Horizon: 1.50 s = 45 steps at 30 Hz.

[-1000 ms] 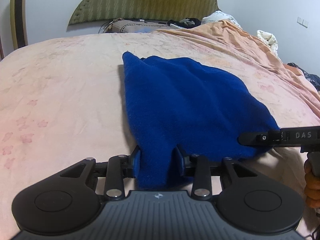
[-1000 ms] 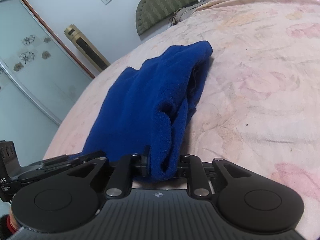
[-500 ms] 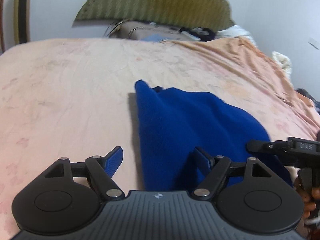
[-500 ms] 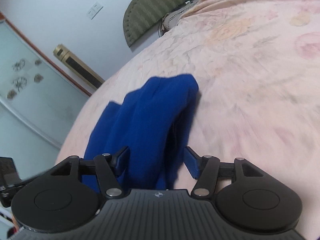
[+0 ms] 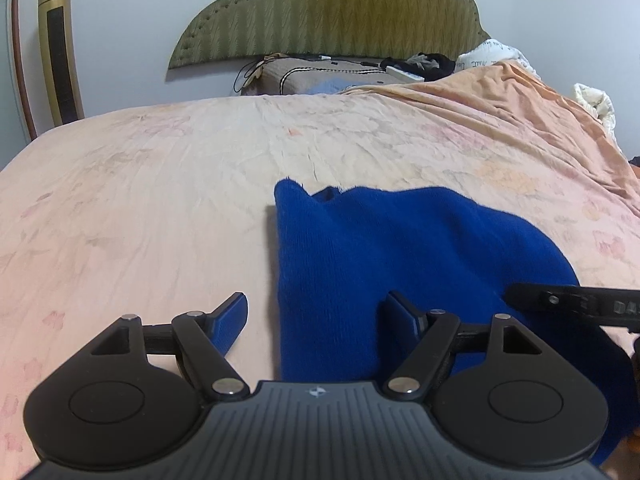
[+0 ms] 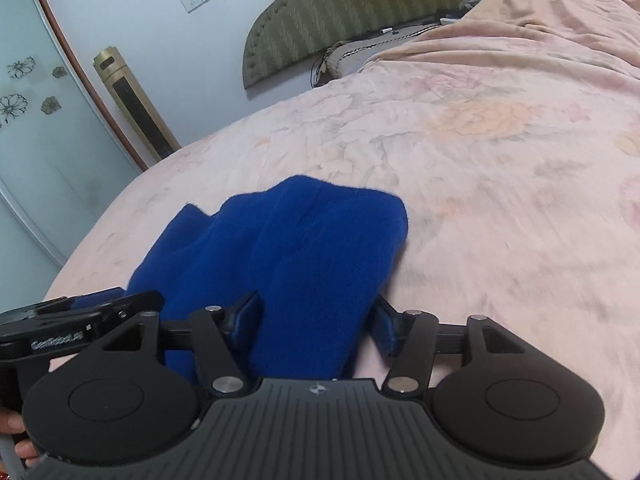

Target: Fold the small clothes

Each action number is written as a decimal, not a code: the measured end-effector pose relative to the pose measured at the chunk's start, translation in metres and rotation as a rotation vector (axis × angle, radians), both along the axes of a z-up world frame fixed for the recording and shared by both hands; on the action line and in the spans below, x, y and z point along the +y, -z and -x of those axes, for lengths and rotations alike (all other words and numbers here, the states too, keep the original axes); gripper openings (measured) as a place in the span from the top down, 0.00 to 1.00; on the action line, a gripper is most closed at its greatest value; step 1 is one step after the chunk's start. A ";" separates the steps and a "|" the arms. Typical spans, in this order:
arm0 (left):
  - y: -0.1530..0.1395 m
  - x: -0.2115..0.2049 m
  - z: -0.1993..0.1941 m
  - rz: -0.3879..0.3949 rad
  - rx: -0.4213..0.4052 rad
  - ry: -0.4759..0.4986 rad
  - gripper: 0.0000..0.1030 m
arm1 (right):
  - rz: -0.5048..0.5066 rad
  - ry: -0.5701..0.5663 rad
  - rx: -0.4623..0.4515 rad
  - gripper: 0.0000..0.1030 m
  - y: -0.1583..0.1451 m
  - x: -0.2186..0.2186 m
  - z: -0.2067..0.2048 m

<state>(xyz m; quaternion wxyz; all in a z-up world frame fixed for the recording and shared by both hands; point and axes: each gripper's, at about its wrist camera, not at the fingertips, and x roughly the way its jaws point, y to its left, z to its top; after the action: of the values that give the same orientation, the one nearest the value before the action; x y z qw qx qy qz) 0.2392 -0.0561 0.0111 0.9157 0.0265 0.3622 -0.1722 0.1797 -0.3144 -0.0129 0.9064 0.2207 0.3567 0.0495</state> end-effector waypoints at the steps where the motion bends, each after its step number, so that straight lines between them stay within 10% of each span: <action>1: 0.000 0.001 0.003 0.000 0.002 -0.001 0.27 | -0.018 0.006 0.002 0.33 0.000 0.000 0.007; 8: -0.001 0.008 0.032 -0.002 0.001 -0.007 0.23 | -0.065 0.022 0.002 0.28 -0.001 0.006 0.052; 21: 0.007 0.023 0.110 -0.012 -0.055 -0.086 0.20 | 0.251 0.006 -0.010 0.04 -0.009 0.062 0.107; 45: 0.021 0.065 0.170 -0.001 -0.045 -0.179 0.07 | 0.468 -0.018 -0.016 0.00 -0.006 0.111 0.147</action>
<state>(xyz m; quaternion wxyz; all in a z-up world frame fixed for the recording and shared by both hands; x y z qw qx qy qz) 0.0691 0.0085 -0.0099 0.9353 -0.0016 0.3424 -0.0890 0.0326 -0.2033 -0.0066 0.9353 0.0009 0.3531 -0.0245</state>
